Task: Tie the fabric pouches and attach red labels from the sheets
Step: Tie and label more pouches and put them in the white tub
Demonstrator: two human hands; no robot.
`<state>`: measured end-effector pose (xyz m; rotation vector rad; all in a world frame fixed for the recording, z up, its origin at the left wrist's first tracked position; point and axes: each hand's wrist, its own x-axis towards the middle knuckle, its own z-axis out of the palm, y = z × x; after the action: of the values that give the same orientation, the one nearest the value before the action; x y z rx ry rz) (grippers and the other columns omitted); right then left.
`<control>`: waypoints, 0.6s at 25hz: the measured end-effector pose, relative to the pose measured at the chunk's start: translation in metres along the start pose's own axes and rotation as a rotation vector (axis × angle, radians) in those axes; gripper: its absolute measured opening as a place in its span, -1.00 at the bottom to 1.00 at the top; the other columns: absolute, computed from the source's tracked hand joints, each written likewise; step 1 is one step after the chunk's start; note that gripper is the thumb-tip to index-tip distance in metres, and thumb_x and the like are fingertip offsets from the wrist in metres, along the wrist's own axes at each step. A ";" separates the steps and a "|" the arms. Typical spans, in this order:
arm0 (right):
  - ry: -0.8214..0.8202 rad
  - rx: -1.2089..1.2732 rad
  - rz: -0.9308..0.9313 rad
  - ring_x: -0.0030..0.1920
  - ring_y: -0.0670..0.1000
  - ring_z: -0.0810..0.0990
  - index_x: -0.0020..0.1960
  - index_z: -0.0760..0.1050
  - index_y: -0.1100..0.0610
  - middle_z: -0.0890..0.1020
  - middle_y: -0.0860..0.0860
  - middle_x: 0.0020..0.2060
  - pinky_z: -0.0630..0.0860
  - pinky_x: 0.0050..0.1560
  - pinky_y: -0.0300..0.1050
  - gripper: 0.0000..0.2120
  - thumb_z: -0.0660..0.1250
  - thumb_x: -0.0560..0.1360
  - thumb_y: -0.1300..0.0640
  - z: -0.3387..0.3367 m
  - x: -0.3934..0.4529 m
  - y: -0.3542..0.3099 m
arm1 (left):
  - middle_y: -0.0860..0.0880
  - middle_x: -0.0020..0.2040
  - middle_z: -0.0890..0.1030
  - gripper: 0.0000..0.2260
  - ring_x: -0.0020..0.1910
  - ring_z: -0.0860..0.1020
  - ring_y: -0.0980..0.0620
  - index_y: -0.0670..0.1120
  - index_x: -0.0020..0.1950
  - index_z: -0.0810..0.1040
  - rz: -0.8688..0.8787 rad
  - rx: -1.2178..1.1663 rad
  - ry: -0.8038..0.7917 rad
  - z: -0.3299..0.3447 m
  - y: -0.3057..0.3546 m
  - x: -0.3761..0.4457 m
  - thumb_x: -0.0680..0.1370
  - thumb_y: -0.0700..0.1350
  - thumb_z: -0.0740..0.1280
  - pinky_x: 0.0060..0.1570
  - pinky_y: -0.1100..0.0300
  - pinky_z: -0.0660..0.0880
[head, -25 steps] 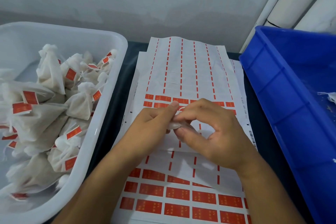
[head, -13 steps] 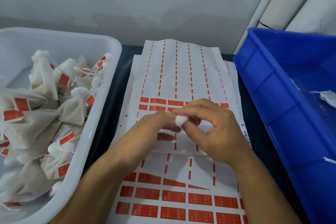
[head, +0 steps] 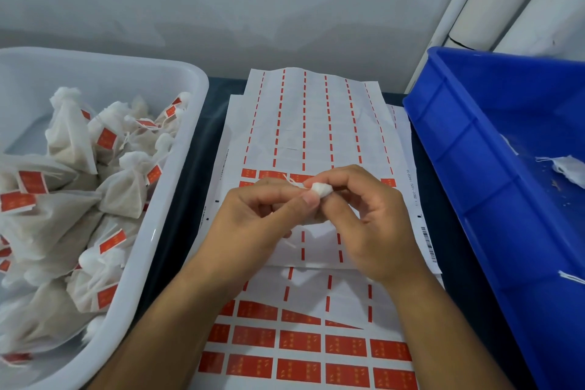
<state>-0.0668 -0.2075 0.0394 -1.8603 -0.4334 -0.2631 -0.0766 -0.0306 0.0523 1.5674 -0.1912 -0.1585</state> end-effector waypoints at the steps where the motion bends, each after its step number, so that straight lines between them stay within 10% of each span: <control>1: 0.002 0.039 0.020 0.03 0.05 0.69 0.08 0.64 0.05 0.69 -0.10 -0.05 0.67 -0.04 -0.08 -0.87 0.33 0.61 0.08 0.002 0.000 -0.003 | 0.06 -0.09 0.72 -0.82 -0.06 0.66 0.16 0.10 -0.09 0.78 0.012 0.002 0.026 0.000 -0.001 0.001 0.47 0.13 0.42 -0.13 0.42 0.53; 7: 0.063 0.152 0.137 -0.10 -0.10 0.72 0.02 0.66 0.04 0.70 -0.15 -0.16 0.61 -0.18 -0.34 -0.89 0.36 0.61 0.17 0.005 0.000 -0.008 | 0.10 0.01 0.67 -0.81 0.09 0.63 0.05 0.09 -0.02 0.77 0.056 0.099 0.102 0.004 -0.005 0.003 0.45 0.12 0.46 0.04 0.21 0.63; 15: 0.043 0.108 0.282 -0.11 -0.09 0.70 -0.07 0.69 -0.04 0.71 -0.12 -0.24 0.58 -0.11 -0.37 -0.82 0.35 0.64 0.12 0.004 0.002 -0.004 | 0.18 -0.02 0.67 -0.78 0.03 0.61 0.23 0.17 -0.14 0.74 0.007 0.124 0.316 0.012 -0.008 0.004 0.35 0.24 0.43 -0.12 0.52 0.49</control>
<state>-0.0668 -0.2021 0.0424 -1.7805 -0.1489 -0.0869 -0.0746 -0.0428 0.0443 1.6920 0.0421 0.1089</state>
